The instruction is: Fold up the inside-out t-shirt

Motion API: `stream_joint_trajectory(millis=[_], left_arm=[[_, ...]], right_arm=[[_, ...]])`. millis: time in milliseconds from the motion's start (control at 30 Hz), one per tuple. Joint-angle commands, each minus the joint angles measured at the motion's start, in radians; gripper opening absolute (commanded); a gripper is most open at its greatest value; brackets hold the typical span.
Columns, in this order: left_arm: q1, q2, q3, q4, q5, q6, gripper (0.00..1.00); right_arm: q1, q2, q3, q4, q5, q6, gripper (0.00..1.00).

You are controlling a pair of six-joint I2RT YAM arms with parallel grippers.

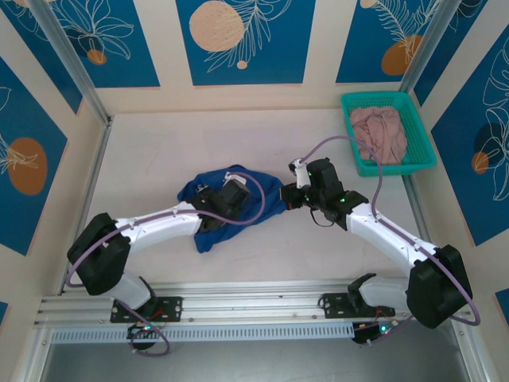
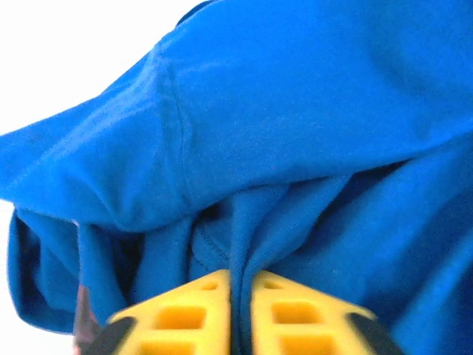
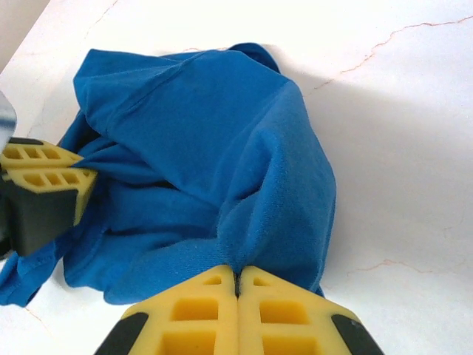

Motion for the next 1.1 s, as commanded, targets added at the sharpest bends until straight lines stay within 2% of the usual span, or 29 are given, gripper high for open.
stream_joint_trajectory(millis=[0, 133, 200, 367, 533, 733, 833, 933, 967, 1067], left_arm=[[0.047, -0.169, -0.013, 0.052, 0.125, 0.022, 0.00], [0.212, -0.416, -0.030, 0.126, 0.453, -0.047, 0.00], [0.307, -0.478, 0.015, 0.128, 0.564, -0.099, 0.00], [0.461, -0.496, 0.194, 0.055, 0.677, -0.173, 0.00], [0.552, -0.482, 0.270, 0.042, 0.773, -0.260, 0.00], [0.561, -0.410, 0.184, -0.004, 0.744, -0.275, 0.00], [0.561, -0.337, 0.093, 0.007, 0.658, -0.256, 0.00], [0.561, -0.229, 0.048, 0.004, 0.511, -0.193, 0.04], [0.561, -0.190, 0.040, 0.003, 0.461, -0.169, 0.07], [0.560, -0.133, 0.013, 0.001, 0.389, -0.130, 0.34]], right_arm=[[-0.015, -0.076, 0.039, -0.047, 0.041, -0.037, 0.00], [-0.053, -0.179, 0.088, -0.046, 0.060, -0.041, 0.00], [-0.064, -0.208, 0.141, -0.038, 0.060, -0.050, 0.00], [-0.086, -0.197, 0.337, -0.110, 0.063, -0.117, 0.00], [-0.090, -0.194, 0.521, -0.225, 0.102, -0.206, 0.00], [-0.102, -0.121, 0.614, -0.280, 0.062, -0.224, 0.00], [-0.102, -0.004, 0.602, -0.250, -0.014, -0.187, 0.00], [-0.101, 0.161, 0.607, -0.199, -0.079, -0.158, 0.00], [-0.097, 0.226, 0.624, -0.190, -0.095, -0.152, 0.00], [-0.078, 0.403, 0.696, -0.193, -0.099, -0.156, 0.00]])
